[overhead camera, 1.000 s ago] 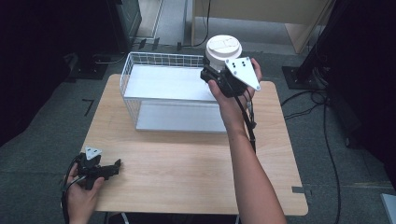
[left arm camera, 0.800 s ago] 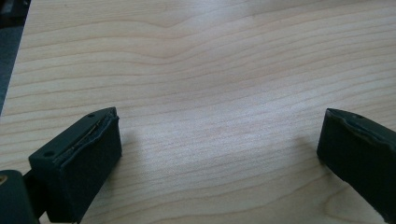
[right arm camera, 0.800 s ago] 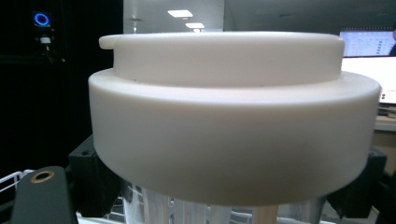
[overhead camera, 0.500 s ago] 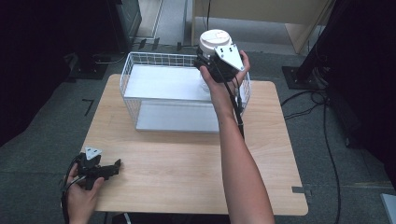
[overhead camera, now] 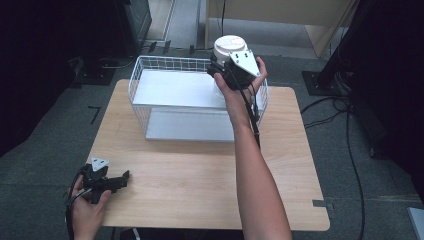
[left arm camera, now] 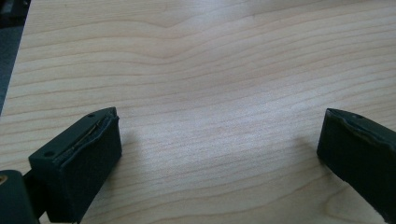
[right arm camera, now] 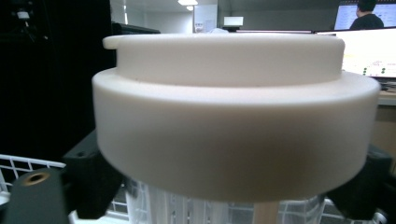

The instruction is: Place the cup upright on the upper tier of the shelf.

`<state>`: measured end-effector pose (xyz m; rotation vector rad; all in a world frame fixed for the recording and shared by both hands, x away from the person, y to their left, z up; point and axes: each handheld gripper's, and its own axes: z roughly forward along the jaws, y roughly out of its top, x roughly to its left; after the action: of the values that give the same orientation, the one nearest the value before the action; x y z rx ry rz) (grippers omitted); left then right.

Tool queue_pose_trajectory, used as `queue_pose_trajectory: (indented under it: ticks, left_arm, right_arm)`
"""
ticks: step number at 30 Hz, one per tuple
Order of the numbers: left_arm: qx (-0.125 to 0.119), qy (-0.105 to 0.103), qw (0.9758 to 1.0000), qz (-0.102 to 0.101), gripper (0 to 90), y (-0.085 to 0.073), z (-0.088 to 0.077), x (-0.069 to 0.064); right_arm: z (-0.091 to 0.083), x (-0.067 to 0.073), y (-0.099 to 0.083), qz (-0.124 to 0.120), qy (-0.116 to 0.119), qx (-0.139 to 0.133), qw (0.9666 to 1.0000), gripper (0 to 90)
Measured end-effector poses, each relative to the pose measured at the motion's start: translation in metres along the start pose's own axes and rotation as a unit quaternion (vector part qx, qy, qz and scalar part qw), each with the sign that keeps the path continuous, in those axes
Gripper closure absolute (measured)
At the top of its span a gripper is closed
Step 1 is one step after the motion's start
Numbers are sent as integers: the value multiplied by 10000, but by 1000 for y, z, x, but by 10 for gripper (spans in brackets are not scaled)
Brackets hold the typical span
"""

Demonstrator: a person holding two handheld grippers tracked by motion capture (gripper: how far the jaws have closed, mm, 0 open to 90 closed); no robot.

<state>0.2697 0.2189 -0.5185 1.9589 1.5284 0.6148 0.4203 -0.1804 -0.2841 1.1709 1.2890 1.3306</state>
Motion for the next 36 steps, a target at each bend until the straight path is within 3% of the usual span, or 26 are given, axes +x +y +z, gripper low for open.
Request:
queue_pose_trajectory:
  ticks: [2, 5, 7, 15, 19, 25, 36]
  left_arm:
    - [-1, 1, 10000, -8, 1, 0, 0, 0]
    - [0, 1, 10000, -6, 1, 0, 0, 0]
    - [-1, 2, 10000, -8, 1, 0, 0, 0]
    - [-5, 3, 10000, -9, 1, 0, 0, 0]
    - [-2, 1, 10000, -1, 0, 0, 0, 0]
    - [-5, 3, 10000, -2, 0, 0, 0, 0]
    - [7, -2, 10000, -5, 0, 0, 0, 0]
  right_arm:
    - [-2, -1, 1, -39, 69, 66, 9999, 0]
    - [-5, -2, 1, -157, 41, 123, 9998, 0]
    - [-11, -5, -3, -204, 149, 228, 9994, 0]
    - [-35, -17, -25, -64, 310, 261, 9992, 0]
    - [-48, -19, -38, -326, 328, 338, 9984, 0]
    - [-70, -25, -52, -461, 386, 382, 9975, 0]
    - [-110, -56, -91, -448, 297, 579, 9969, 0]
